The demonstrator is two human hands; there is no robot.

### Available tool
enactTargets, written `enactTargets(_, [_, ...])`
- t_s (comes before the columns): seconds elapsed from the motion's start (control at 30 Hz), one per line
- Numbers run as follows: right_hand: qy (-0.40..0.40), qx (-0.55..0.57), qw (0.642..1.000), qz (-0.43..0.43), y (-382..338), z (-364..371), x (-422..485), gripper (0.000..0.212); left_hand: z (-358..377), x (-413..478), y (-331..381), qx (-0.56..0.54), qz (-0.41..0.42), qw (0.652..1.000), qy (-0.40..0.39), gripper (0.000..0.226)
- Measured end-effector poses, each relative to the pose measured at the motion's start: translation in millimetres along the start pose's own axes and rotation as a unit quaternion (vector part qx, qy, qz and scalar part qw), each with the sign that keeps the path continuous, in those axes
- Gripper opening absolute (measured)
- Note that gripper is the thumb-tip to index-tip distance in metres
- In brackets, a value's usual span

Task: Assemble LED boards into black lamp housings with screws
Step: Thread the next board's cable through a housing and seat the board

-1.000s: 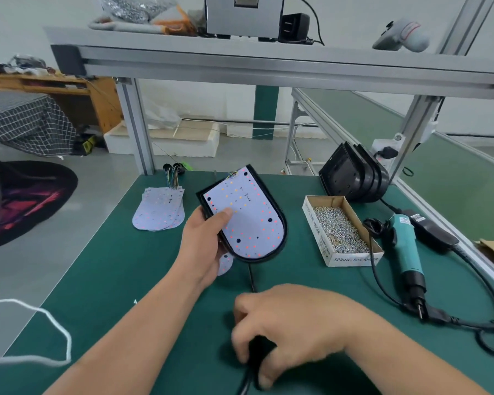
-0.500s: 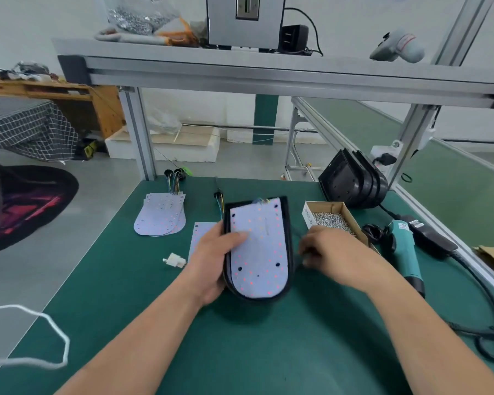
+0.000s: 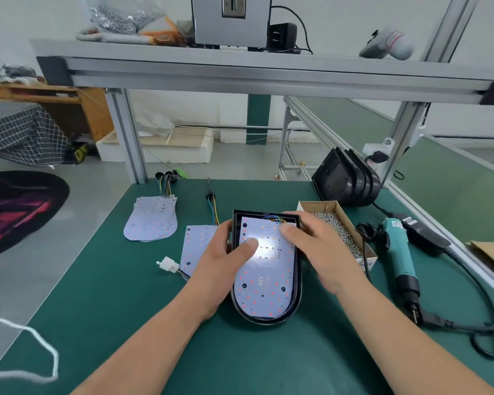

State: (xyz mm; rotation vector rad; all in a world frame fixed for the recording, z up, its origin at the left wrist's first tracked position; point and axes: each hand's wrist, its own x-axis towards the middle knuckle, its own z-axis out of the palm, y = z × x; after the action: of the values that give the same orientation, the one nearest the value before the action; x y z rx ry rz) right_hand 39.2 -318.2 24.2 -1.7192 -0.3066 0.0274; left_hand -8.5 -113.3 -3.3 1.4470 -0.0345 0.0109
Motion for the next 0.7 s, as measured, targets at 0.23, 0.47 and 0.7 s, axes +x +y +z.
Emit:
enactTargets(0.23, [0.004, 0.021, 0.999, -0.032, -1, 3, -1, 0.022, 2, -2, 5, -0.067, -0.021, 0.998, 0.006, 0.041])
enactTargets(0.47, [-0.002, 0.172, 0.982, 0.073, 2, 8, 4, 0.033, 3, -6, 7, -0.113, -0.040, 0.993, 0.006, 0.039])
enactTargets(0.7, [-0.130, 0.114, 0.985, -0.002, 4, 2, -4, 0.040, 2, -7, 10, -0.143, -0.034, 0.989, -0.005, 0.033])
